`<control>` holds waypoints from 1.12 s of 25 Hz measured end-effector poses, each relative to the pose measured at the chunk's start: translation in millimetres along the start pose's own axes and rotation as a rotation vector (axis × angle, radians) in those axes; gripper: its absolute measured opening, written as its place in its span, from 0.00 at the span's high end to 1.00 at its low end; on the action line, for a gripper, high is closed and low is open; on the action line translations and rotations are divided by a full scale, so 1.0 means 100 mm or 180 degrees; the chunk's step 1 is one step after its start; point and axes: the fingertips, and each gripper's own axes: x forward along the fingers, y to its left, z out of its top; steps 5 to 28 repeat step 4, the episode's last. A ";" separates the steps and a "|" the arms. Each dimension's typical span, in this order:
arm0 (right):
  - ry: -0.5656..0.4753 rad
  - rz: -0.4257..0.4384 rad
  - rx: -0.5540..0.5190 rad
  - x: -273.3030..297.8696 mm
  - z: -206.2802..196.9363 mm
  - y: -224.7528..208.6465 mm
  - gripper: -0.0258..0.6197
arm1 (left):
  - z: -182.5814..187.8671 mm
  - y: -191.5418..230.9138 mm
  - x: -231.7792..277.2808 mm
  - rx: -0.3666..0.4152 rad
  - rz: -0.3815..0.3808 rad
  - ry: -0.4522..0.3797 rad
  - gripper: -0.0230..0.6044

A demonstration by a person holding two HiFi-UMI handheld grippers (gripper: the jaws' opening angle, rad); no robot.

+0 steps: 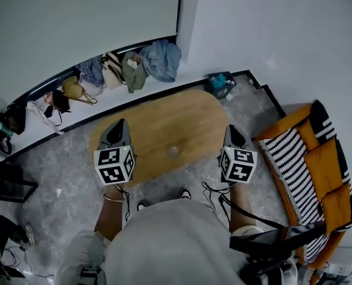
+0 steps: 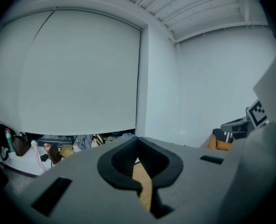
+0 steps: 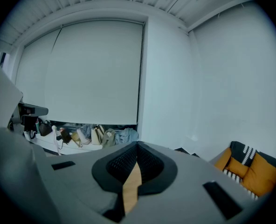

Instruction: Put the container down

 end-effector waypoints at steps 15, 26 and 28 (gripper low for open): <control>0.0005 0.0022 0.0000 -0.04 -0.02 0.04 0.92 | -0.02 -0.01 -0.06 0.0011 0.0000 0.0008 0.95; 0.0005 0.0022 0.0000 -0.04 -0.02 0.04 0.92 | -0.02 -0.01 -0.06 0.0011 0.0000 0.0008 0.95; 0.0005 0.0022 0.0000 -0.04 -0.02 0.04 0.92 | -0.02 -0.01 -0.06 0.0011 0.0000 0.0008 0.95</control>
